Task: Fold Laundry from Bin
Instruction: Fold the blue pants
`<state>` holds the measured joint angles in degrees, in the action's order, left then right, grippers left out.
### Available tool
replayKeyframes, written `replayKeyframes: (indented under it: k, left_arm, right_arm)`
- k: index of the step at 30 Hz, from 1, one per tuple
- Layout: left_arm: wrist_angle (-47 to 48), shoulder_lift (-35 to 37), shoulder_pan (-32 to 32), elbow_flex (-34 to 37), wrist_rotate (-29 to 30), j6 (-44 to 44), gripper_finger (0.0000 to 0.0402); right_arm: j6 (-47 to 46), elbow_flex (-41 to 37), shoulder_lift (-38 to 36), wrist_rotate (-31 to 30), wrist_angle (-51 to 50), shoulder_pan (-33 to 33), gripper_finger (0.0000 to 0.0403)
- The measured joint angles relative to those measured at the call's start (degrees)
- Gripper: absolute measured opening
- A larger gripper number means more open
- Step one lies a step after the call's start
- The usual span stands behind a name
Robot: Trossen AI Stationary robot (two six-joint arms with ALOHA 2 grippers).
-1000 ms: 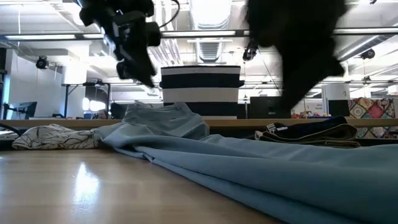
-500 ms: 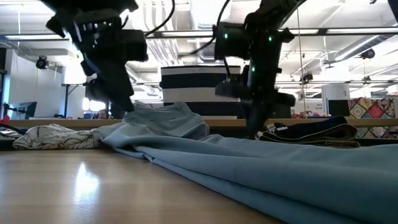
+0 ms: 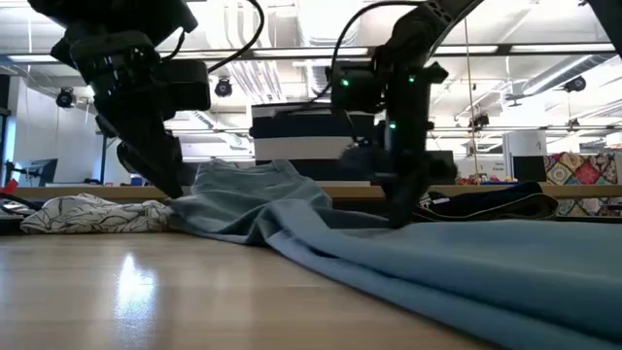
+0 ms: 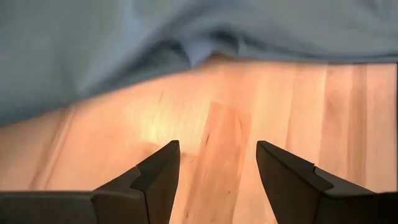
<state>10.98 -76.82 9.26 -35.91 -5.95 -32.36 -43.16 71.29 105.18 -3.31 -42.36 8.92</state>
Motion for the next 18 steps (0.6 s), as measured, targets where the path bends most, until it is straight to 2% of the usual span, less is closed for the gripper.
replayKeyframes:
  k: [2, 4, 9, 13, 18]
  left_arm:
    - [-1.3, 0.0, 0.0, 0.8, 0.0, 0.1, 0.0196]
    - [-3.4, 0.0, 0.0, 1.5, 0.1, 0.4, 0.0196]
    - [-9.6, 0.0, -1.5, 2.3, 1.3, 2.1, 0.0196]
    - [-14.3, -0.6, -3.0, 2.4, 8.5, 4.8, 0.0196]
    - [-18.0, -7.9, -8.1, 2.5, 10.2, 5.0, 0.0196]
  right_arm:
    - [1.8, 0.7, -1.0, -2.6, -2.4, 0.3, 0.0009]
    - [4.0, 1.8, -2.5, -2.0, -1.7, 0.4, 0.0009]
    - [6.6, 3.0, -2.6, 5.7, -0.1, 0.0, 0.0009]
    - [5.4, 3.1, -2.6, 7.2, 0.9, -2.5, 0.0009]
    - [0.5, 3.1, -2.5, 11.4, 1.2, -7.7, 0.0009]
